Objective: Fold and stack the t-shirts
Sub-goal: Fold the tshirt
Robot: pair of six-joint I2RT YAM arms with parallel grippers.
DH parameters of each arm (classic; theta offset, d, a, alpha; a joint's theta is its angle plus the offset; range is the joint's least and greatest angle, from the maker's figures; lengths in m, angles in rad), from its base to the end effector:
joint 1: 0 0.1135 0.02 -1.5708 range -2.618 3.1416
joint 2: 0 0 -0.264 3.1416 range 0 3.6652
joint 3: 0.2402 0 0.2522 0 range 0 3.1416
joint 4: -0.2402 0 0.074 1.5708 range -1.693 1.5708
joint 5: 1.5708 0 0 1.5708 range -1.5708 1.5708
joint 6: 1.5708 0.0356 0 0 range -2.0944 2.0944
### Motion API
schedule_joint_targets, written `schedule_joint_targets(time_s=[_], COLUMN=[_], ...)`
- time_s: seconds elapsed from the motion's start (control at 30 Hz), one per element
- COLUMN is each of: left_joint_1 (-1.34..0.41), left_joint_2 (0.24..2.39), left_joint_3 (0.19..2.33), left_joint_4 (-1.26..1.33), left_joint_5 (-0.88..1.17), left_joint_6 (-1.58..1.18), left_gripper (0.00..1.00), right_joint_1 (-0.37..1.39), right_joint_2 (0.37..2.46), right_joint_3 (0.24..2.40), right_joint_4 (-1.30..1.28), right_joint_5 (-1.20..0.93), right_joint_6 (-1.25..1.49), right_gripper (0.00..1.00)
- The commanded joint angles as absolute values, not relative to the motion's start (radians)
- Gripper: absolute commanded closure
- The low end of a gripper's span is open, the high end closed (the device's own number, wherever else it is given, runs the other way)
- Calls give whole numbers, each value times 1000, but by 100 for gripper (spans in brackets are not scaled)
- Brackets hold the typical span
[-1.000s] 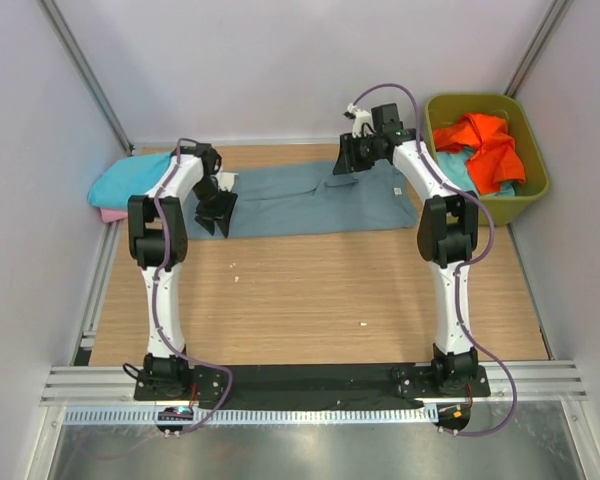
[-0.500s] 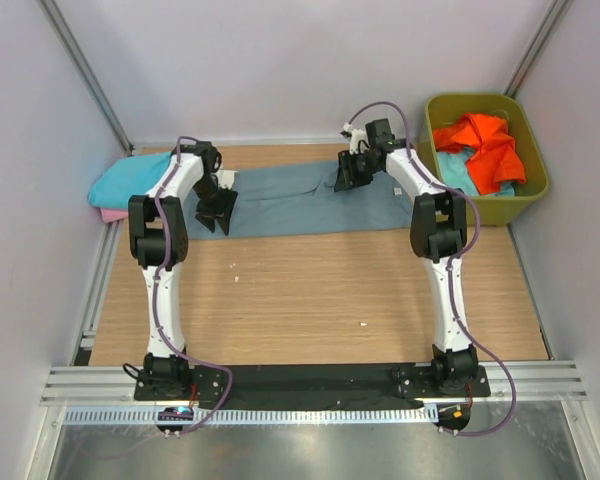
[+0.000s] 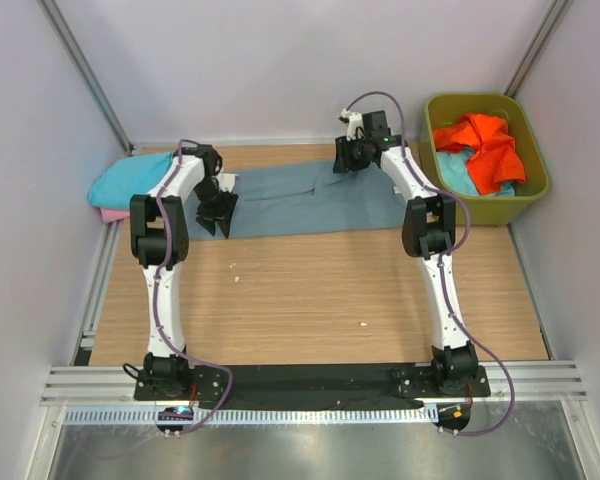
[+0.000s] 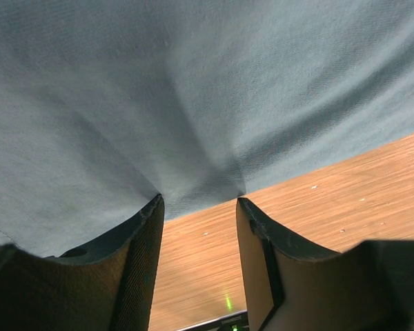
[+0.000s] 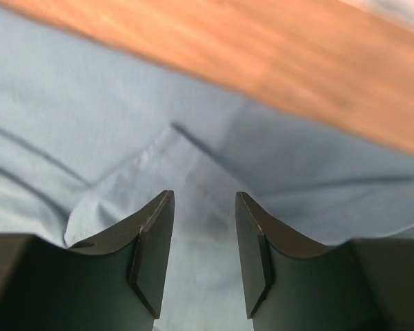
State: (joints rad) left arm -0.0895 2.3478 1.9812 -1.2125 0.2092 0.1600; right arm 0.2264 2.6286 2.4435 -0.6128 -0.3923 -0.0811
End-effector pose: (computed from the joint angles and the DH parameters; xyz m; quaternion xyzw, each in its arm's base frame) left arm 0.4519 -0.0480 0.1611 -0.1233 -0.9868 0.1045 0.0004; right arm 0.5587 0.1427 0.1804 -0.2117 0.8865 0.2069 0.3556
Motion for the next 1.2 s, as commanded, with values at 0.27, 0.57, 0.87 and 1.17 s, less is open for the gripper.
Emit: schedule_joint_targets(time_s=[0.27, 0.57, 0.87, 1.17], left_joint_1=[-92, -91, -92, -91], left_joint_2=[2277, 2281, 2270, 2255], left_joint_3=[1922, 1999, 1990, 1967], left_joint_4=[-1200, -1212, -1215, -1221], left_joint_5=[210, 236, 285, 325], left_joint_6=[153, 146, 133, 129], left_gripper=[52, 52, 53, 52], right_joint_1=[360, 368, 413, 465], right_joint_2=[2602, 2424, 2528, 2631], right_joint_3=[2612, 2398, 2447, 2491], right_joint_4=[-495, -566, -561, -529], right_joint_5=[-285, -180, -86, -52], right_joint_6=[-139, -199, -225, -242], right_gripper=[51, 48, 50, 52])
